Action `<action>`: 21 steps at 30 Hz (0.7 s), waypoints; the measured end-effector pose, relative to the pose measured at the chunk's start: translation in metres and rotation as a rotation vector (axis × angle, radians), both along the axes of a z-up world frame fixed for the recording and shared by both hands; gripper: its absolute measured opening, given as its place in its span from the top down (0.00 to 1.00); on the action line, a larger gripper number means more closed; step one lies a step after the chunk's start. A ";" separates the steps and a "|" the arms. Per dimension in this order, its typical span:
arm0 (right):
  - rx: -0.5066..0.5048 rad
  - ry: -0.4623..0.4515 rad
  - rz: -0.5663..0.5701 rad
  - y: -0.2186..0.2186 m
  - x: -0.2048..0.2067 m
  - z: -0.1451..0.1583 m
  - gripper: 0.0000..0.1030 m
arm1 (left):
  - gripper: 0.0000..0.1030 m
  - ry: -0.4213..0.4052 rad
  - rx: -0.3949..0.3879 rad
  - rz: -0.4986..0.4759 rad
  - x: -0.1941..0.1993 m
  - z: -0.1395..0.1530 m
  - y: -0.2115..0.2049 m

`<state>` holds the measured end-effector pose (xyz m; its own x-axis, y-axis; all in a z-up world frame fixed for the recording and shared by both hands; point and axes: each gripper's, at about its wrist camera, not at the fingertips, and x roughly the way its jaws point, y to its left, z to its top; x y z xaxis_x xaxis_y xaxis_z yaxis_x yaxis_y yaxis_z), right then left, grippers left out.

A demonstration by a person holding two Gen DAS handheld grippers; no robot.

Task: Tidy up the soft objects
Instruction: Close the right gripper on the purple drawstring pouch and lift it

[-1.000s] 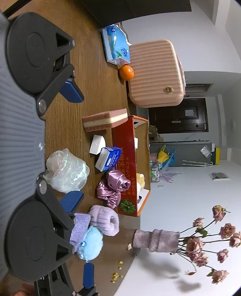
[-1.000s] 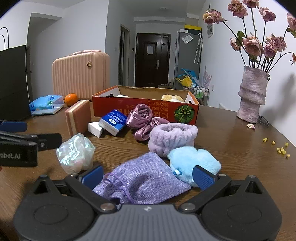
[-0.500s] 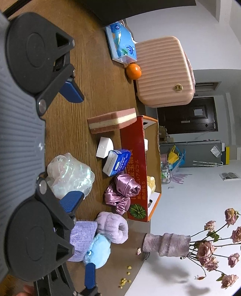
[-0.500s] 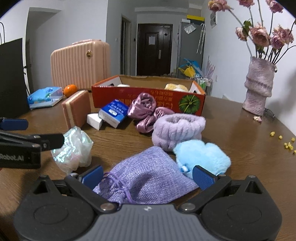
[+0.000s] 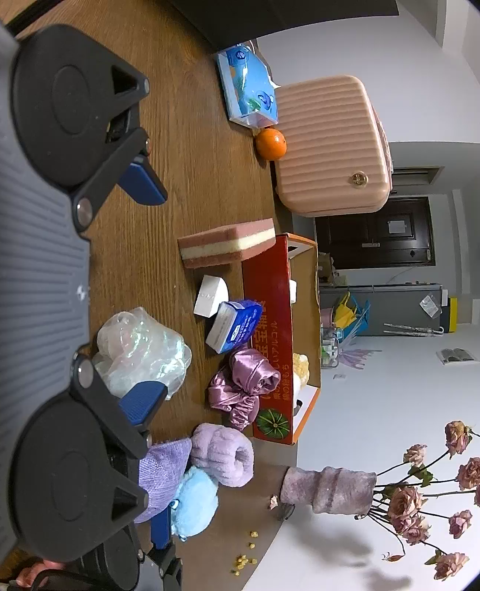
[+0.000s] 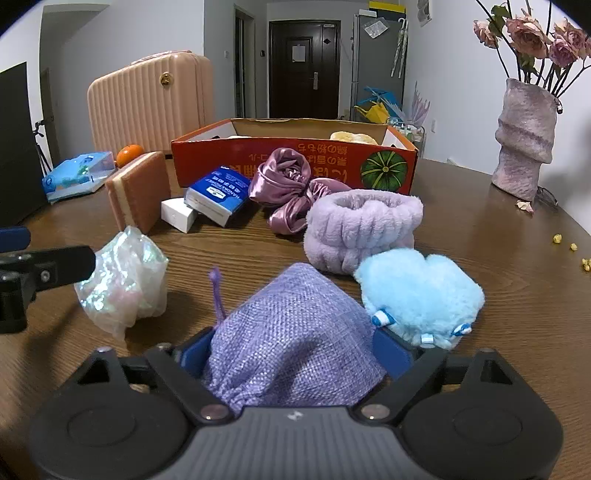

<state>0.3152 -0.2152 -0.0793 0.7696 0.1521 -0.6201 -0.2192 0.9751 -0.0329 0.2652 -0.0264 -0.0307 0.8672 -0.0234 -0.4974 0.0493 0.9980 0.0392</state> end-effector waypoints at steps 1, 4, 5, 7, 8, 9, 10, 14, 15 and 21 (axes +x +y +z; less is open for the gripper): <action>0.003 -0.003 -0.001 0.000 -0.001 0.000 0.21 | 0.00 0.000 0.001 0.001 0.000 0.000 0.000; 0.009 -0.006 -0.007 -0.003 -0.001 0.001 0.26 | 0.00 0.001 -0.002 0.004 0.000 -0.001 0.000; 0.009 -0.008 -0.010 -0.003 -0.001 0.001 0.31 | 0.00 0.000 -0.003 0.006 0.000 -0.001 0.000; 0.014 -0.014 -0.013 -0.005 -0.002 0.002 0.39 | 0.00 0.000 -0.004 0.009 0.000 -0.001 0.001; 0.016 -0.017 -0.013 -0.006 -0.003 0.002 0.43 | 0.00 -0.001 -0.004 0.010 0.000 -0.001 0.001; 0.022 -0.020 -0.012 -0.007 -0.004 0.003 0.45 | 0.00 -0.001 -0.005 0.009 0.000 -0.002 0.001; 0.028 -0.022 -0.010 -0.007 -0.005 0.004 0.52 | 0.00 -0.003 -0.005 0.010 0.000 -0.001 0.001; 0.063 -0.048 -0.003 -0.011 -0.010 0.008 0.59 | 0.00 -0.009 -0.005 0.011 -0.001 -0.001 0.001; 0.072 -0.063 -0.002 -0.013 -0.012 0.010 0.59 | 0.00 -0.011 -0.006 0.011 -0.002 -0.001 0.001; 0.120 -0.169 0.013 -0.019 -0.027 0.023 0.61 | 0.00 -0.022 0.001 0.013 -0.005 -0.001 -0.001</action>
<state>0.2879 -0.2347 -0.0568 0.8586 0.2278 -0.4592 -0.2331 0.9714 0.0460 0.2605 -0.0278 -0.0318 0.8780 -0.0115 -0.4786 0.0355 0.9985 0.0411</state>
